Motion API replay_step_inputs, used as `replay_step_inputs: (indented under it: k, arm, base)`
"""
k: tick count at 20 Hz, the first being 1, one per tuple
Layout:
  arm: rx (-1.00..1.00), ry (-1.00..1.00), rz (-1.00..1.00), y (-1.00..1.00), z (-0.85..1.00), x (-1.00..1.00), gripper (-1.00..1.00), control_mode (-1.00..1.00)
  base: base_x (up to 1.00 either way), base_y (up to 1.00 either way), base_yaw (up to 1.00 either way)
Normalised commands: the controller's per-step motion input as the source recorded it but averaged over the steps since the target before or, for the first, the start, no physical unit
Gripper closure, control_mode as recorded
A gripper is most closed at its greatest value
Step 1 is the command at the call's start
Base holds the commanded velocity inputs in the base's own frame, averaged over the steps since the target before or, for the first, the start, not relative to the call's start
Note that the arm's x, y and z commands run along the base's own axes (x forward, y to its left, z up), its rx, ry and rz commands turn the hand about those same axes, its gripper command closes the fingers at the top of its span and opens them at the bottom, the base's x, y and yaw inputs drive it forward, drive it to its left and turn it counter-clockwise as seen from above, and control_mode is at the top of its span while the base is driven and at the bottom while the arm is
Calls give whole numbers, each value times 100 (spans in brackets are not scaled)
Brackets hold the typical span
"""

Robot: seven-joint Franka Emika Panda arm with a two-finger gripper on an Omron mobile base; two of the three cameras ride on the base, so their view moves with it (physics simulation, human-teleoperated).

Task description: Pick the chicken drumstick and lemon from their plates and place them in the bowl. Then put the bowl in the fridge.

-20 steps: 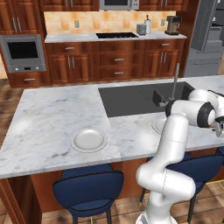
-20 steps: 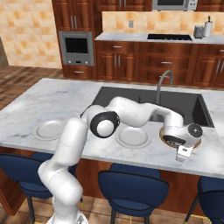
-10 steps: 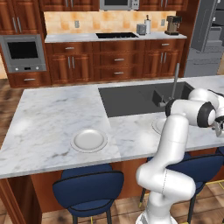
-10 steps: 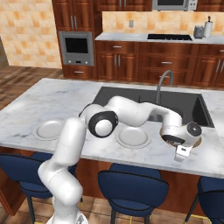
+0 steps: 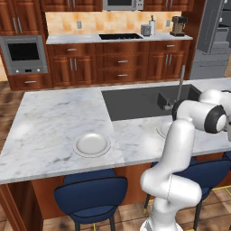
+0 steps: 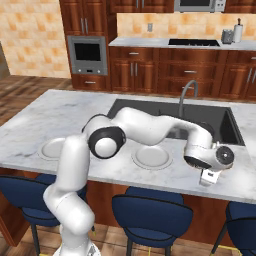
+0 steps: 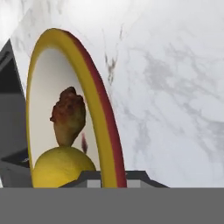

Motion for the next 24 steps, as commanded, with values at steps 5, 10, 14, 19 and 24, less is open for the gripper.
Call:
replay_step_inputs:
  k: [5, 10, 14, 19, 24]
  arm:
    - [-12, -15, 8, 29, 48, -38, 100, -100]
    - [-31, -4, 18, 35, 57, -32, 100, -100]
    - [-29, 0, 10, 57, 41, -35, 100, -100]
    - [-1, 0, 0, 63, 31, -28, 100, -100]
    - [0, 1, 0, 59, 44, -12, 100, -100]
  base:
    - [0, 0, 0]
    - [0, 0, 0]
    - [0, 0, 0]
    - [0, 0, 0]
    - [0, 0, 0]
